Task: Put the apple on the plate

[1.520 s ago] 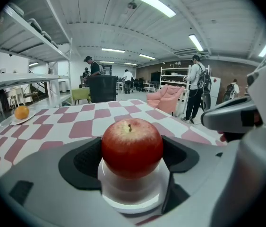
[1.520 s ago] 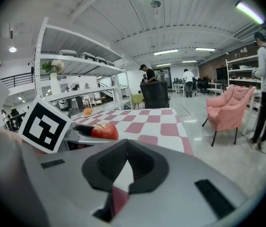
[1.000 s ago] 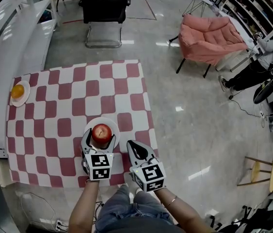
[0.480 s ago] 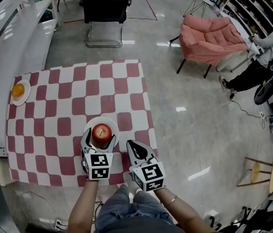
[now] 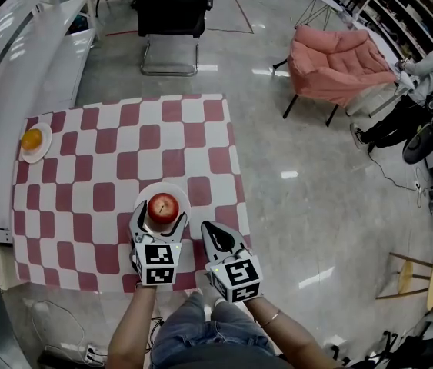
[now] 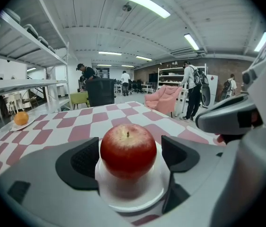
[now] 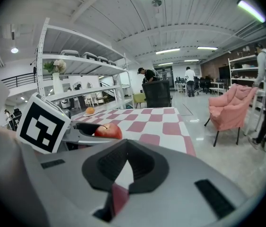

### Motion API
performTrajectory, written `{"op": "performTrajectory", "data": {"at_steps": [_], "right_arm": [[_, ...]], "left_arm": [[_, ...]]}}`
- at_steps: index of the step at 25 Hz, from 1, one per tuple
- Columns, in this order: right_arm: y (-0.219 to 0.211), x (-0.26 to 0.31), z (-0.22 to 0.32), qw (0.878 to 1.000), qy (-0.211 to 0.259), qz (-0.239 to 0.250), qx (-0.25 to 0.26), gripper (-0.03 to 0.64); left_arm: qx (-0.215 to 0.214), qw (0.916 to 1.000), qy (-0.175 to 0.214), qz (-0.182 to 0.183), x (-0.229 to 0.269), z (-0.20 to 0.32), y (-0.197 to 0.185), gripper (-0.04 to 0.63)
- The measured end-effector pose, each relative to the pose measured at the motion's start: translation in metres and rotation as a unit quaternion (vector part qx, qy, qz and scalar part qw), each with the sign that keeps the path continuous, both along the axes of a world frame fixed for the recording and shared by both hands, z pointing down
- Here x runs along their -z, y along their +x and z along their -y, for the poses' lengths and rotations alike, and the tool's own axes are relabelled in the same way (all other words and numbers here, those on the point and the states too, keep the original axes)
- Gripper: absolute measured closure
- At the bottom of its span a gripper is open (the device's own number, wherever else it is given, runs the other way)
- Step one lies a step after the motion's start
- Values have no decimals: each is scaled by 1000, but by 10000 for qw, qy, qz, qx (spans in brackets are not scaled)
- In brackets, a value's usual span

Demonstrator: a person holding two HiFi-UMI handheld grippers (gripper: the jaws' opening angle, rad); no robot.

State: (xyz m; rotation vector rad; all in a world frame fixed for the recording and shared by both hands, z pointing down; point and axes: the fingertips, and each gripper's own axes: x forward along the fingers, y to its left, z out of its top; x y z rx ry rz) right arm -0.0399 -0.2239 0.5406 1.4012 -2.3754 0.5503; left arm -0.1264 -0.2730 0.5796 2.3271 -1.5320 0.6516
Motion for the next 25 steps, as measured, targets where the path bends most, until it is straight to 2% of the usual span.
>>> {"op": "performTrajectory", "data": {"at_steps": [11,25], "right_arm": [[-5,12,-9,9998,157,41,123,606],[-9,28,-26,9990,371,101,226,606]], "left_arm": [[83,9997,241,-34,28,-13,-3,192],[422,9983,265,-312,44,-37,-17,192]]}}
